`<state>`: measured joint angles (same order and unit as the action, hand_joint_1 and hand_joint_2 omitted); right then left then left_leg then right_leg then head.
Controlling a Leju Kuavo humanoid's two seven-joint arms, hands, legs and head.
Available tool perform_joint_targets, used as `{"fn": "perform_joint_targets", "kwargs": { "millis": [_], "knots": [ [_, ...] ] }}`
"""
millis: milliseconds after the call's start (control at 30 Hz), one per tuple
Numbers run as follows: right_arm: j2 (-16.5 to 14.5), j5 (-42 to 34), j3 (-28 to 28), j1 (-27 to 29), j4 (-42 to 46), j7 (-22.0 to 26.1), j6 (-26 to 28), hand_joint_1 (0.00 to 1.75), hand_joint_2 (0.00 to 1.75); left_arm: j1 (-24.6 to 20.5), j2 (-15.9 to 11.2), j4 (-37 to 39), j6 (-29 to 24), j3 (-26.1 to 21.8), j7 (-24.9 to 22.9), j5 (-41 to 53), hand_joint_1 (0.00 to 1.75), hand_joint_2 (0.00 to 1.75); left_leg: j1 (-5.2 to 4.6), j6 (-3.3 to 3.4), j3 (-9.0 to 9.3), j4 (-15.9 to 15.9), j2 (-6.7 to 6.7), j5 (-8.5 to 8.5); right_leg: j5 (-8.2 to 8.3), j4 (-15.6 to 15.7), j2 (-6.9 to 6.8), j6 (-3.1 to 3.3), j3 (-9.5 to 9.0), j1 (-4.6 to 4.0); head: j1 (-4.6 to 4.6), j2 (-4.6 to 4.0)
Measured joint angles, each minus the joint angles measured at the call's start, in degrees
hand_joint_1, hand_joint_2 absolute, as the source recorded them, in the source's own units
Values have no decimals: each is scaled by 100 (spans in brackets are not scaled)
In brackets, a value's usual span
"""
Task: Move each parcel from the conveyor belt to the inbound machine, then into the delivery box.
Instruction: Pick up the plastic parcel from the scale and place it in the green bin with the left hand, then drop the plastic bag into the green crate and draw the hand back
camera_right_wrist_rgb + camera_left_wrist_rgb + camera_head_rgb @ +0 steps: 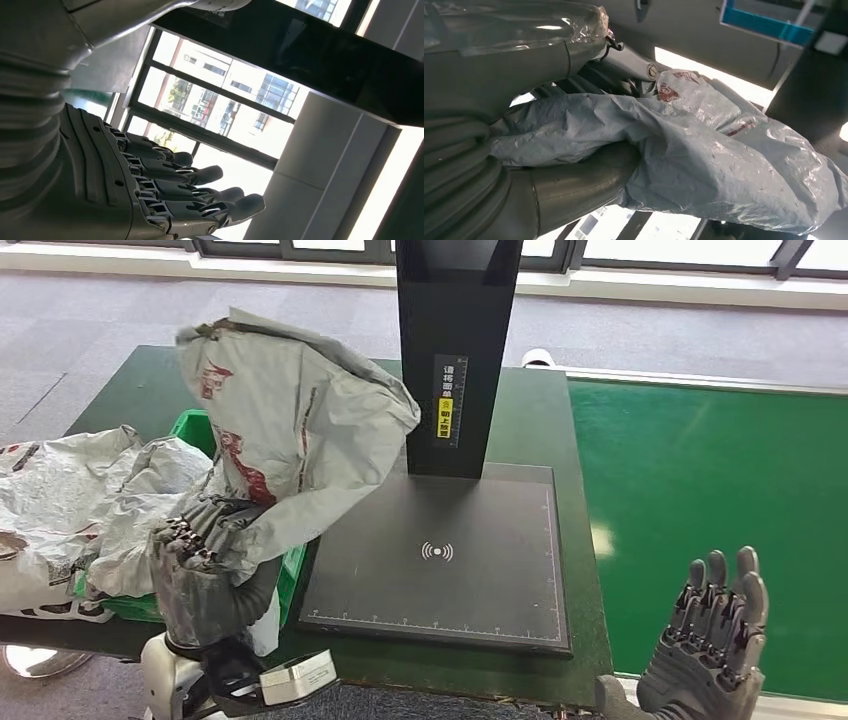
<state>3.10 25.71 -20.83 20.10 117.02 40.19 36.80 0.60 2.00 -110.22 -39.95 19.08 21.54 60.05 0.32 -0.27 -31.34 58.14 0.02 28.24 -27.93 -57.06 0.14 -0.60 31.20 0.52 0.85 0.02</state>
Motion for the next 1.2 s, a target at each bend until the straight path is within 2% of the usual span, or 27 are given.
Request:
{"fn": "perform_joint_targets", "kwargs": {
  "millis": [133, 233, 367, 533, 667, 833, 867, 900, 967, 1000, 1033, 1200],
  "knots": [
    [50, 13, 0, 145, 130, 1, -11, 0, 175, -230, -265, -145, 0, -255, -143, -184, 175, 175, 0, 0, 0, 0, -1, -3, 2, -5, -1, 2, -1, 0, 0, 0],
    [110, -31, 0, 200, 189, 1, -66, 0, 175, -501, -359, -39, 134, -679, -428, 8, 175, 175, 0, 0, 1, 0, 0, -4, 2, -7, 0, 2, 0, 0, 1, 0],
    [188, -191, 0, 148, 202, -1, -220, 0, 175, -999, -500, 641, 565, -1506, -861, 296, 175, 175, 0, -8, 3, 0, 2, -9, 7, -12, 3, 9, 3, 0, -1, 0],
    [251, -278, 0, 46, 202, -1, -311, 0, 175, -1461, -637, 1502, 822, -2168, -970, 443, 175, 175, 2, -12, 2, 1, 4, -15, 14, -18, 7, 18, 9, -2, -2, 0],
    [261, -240, 0, -9, 202, -1, -381, 0, 175, -2089, -726, 2550, 1360, -2452, -1219, 789, 175, 175, 2, -13, -1, 1, -2, -18, 14, -18, 0, 19, 10, -3, -1, 0],
    [325, -377, 0, -74, 196, -2, -458, 0, 175, -3111, -908, 4599, 1628, -2678, -1694, 1294, 175, 175, 2, -18, 0, 1, 11, -23, 22, -27, 10, 23, 13, -3, -1, 0],
    [340, -407, 0, -100, 190, -2, -482, 0, 175, -3240, -938, 4950, 1631, -2715, -1744, 1335, 145, 175, 2, -19, 1, 2, 14, -23, 23, -27, 13, 23, 15, -3, -1, 0],
    [354, -432, 0, -124, 181, -2, -504, 0, 175, -3347, -962, 5253, 1629, -2745, -1769, 1356, 102, 175, 2, -19, 0, 2, 16, -24, 23, -28, 14, 23, 17, -3, -1, 0],
    [368, -456, 0, -169, 161, -4, -556, 0, 175, -3492, -989, 5726, 1633, -2792, -1789, 1374, 14, 87, 2, -20, -2, 2, 13, -24, 23, -28, 13, 23, 18, -2, -2, 0],
    [372, -457, 1, -192, 151, -6, -588, 0, 175, -3543, -995, 5903, 1637, -2808, -1794, 1387, 0, 44, 2, -20, -3, 2, 12, -25, 22, -28, 13, 23, 19, -2, -2, 0],
    [374, -448, 3, -211, 143, -9, -626, 0, 175, -3580, -995, 6046, 1640, -2820, -1797, 1404, 0, 0, 2, -20, -5, 2, 11, -25, 22, -27, 12, 23, 21, -2, -2, 0],
    [372, -368, 54, -203, 136, -19, -775, 0, 175, -3660, -894, 6225, 1619, -2853, -1669, 1296, 0, 0, 2, -20, -14, 2, 12, -24, 22, -26, 13, 23, 29, -2, -1, 0]
  ]
}}
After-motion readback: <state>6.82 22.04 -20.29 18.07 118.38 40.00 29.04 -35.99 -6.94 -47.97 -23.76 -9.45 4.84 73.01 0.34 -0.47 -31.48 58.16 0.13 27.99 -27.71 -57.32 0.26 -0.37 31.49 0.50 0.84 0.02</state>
